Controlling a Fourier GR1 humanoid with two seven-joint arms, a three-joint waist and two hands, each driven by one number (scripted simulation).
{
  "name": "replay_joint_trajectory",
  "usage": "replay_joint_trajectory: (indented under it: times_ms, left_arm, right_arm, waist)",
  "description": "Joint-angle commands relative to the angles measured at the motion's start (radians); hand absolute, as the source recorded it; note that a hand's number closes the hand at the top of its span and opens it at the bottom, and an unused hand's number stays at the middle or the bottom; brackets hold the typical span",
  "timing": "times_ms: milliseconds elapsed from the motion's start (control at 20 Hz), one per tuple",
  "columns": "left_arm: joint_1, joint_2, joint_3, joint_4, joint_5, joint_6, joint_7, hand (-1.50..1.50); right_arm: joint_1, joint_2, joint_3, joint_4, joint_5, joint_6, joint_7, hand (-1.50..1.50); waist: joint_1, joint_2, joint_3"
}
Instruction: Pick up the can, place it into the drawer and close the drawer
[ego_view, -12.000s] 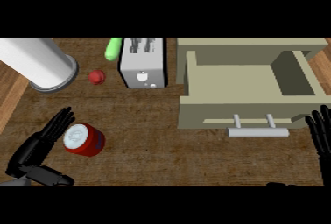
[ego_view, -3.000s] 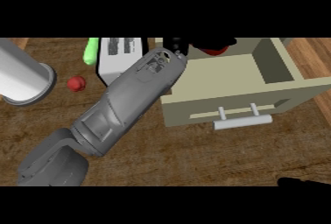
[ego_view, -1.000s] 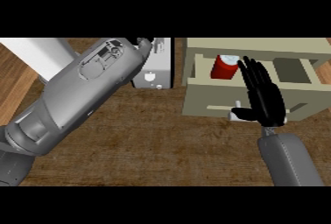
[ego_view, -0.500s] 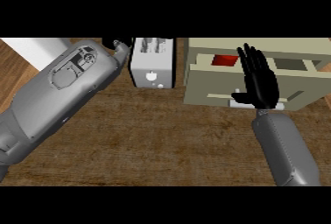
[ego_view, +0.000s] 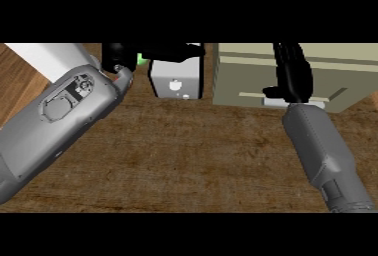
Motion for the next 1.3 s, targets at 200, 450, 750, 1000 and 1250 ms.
replay_joint_trajectory:
  times_ms: [200, 450, 750, 1000, 1250]
  left_arm:
    - [0.114, 0.052, 0.018, -0.115, -0.018, -0.01, 0.001, -1.5]
    - [0.15, 0.092, 0.026, -0.172, -0.033, -0.031, 0.007, -1.5]
    - [0.201, 0.08, 0.015, -0.204, -0.066, -0.018, -0.028, -1.5]
    - [0.223, 0.077, 0.031, -0.233, -0.058, -0.024, -0.011, -1.5]
    - [0.293, 0.099, 0.033, -0.254, -0.06, -0.045, -0.044, -1.5]
  right_arm:
    - [-0.179, -0.02, -0.047, 0.242, 0.008, -0.061, -0.006, -1.5]
    - [-0.263, -0.023, -0.07, 0.309, 0.002, -0.058, 0.014, -1.5]
    - [-0.336, -0.036, -0.09, 0.35, 0.0, -0.056, 0.035, -1.5]
    - [-0.344, -0.013, -0.128, 0.362, -0.05, -0.044, -0.049, -1.5]
    - [-0.357, 0.026, -0.243, 0.32, -0.195, -0.014, -0.163, -1.5]
  waist:
    - [0.022, 0.018, 0.01]
    - [0.031, 0.022, 0.01]
    - [0.038, 0.03, 0.01]
    - [0.033, 0.029, 0.011]
    - [0.032, 0.023, 0.012]
